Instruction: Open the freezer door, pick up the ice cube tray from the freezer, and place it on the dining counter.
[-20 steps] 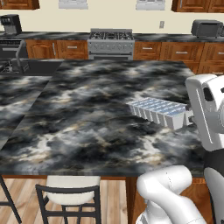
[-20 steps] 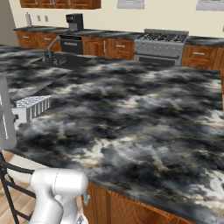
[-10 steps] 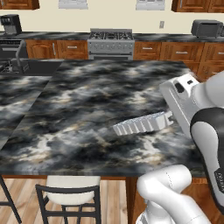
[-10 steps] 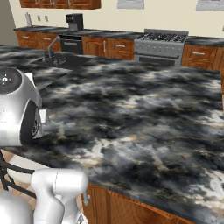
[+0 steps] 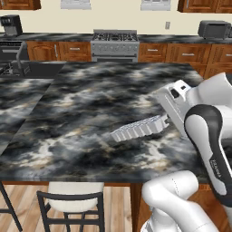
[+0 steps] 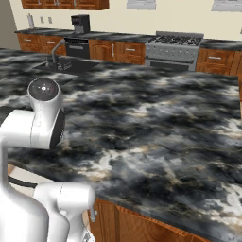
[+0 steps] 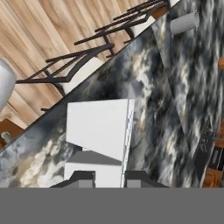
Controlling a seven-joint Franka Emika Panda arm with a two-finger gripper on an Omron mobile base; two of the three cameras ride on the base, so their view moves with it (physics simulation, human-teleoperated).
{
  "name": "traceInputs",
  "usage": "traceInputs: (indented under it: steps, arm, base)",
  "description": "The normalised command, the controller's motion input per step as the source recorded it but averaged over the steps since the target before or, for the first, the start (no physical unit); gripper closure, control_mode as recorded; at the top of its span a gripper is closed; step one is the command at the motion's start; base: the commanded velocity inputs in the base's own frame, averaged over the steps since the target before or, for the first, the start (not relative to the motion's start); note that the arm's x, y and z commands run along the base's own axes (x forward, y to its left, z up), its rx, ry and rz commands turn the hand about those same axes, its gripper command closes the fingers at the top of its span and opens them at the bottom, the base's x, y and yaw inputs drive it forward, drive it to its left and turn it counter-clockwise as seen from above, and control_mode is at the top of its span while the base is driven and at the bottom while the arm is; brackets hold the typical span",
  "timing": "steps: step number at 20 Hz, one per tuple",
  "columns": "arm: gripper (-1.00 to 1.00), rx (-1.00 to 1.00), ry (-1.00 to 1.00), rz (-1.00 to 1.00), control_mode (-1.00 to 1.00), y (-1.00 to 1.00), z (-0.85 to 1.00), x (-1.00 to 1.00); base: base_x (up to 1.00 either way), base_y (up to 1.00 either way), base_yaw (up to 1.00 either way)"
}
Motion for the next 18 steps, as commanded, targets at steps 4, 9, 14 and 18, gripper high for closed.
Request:
traceInputs:
  steps: [4,9,14,18]
  arm:
    - [1.00,0.00,0.00,0.00,-1.00,0.00,-0.45,0.65]
    - [1.00,-0.01,0.00,0.00,-1.00,0.00,-0.56,0.52]
    - [1.00,-0.03,-0.01,0.00,-1.00,0.03,-0.51,0.39]
    - [1.00,-0.03,-0.01,0.00,-1.00,0.04,-0.50,0.37]
  base:
    - [0.00,0.00,0.00]
    - [0.00,0.00,0.00]
    - [0.00,0.00,0.00]
    - [0.00,0.00,0.00]
